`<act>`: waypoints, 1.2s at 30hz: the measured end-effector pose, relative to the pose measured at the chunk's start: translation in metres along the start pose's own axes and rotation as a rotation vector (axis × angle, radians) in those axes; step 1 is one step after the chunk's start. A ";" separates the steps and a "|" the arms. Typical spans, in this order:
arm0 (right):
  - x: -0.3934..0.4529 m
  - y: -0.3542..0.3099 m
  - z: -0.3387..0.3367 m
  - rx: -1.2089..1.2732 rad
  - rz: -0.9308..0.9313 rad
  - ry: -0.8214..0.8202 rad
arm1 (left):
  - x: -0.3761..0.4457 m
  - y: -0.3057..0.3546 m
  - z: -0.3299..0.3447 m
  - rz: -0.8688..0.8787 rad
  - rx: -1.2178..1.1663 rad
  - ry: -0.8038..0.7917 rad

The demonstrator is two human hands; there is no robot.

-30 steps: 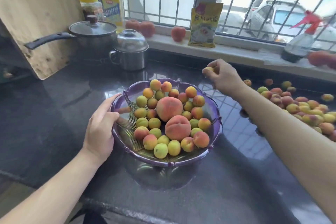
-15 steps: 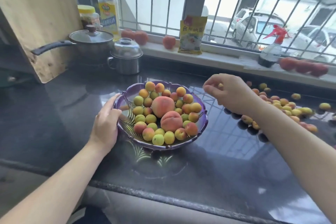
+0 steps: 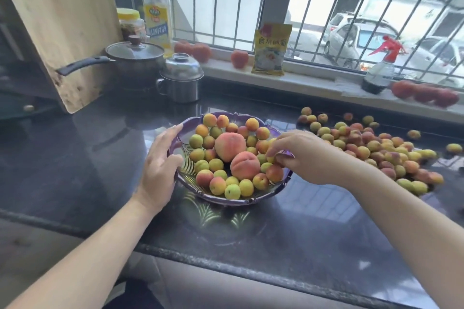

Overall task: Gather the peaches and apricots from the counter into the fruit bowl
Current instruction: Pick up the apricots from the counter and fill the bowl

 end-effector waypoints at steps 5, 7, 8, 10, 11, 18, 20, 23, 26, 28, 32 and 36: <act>-0.036 0.052 -0.008 0.444 0.359 0.461 | 0.001 -0.003 0.001 0.024 0.098 0.007; -0.051 0.076 0.009 0.479 0.486 0.478 | -0.001 0.000 0.003 0.044 0.175 0.005; -0.059 0.085 0.020 0.412 0.517 0.465 | -0.005 0.003 0.005 0.024 0.191 0.013; -0.077 0.098 0.043 0.219 0.559 0.484 | -0.015 0.011 0.014 -0.004 0.205 0.032; -0.086 0.103 0.054 0.135 0.581 0.496 | -0.023 0.016 0.021 -0.011 0.215 0.047; -0.093 0.128 0.086 -0.129 0.702 0.445 | -0.076 0.028 0.073 0.159 0.427 0.157; -0.081 0.126 0.084 -0.190 0.700 0.390 | -0.067 0.027 0.065 0.143 0.279 0.238; -0.068 0.121 0.082 -0.226 0.747 0.392 | -0.040 0.034 0.050 0.101 0.075 0.321; -0.064 0.121 0.085 -0.246 0.778 0.416 | -0.007 0.021 0.046 -0.080 -0.037 0.226; -0.065 0.122 0.084 -0.238 0.788 0.446 | 0.003 0.004 0.046 -0.186 -0.130 0.136; -0.072 0.126 0.081 -0.213 0.777 0.550 | 0.002 -0.006 0.052 -0.184 -0.159 0.053; -0.070 0.123 0.074 -0.074 0.736 0.626 | 0.006 -0.011 0.046 -0.195 -0.264 0.078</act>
Point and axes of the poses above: each hand's wrist, its own x-axis towards the middle knuckle, its own z-axis out of the palm, y = z × x, the point moved 3 cm from there along x, towards the middle knuckle, and after that the axes turned 4 degrees about -x, right-handed, at the moved point
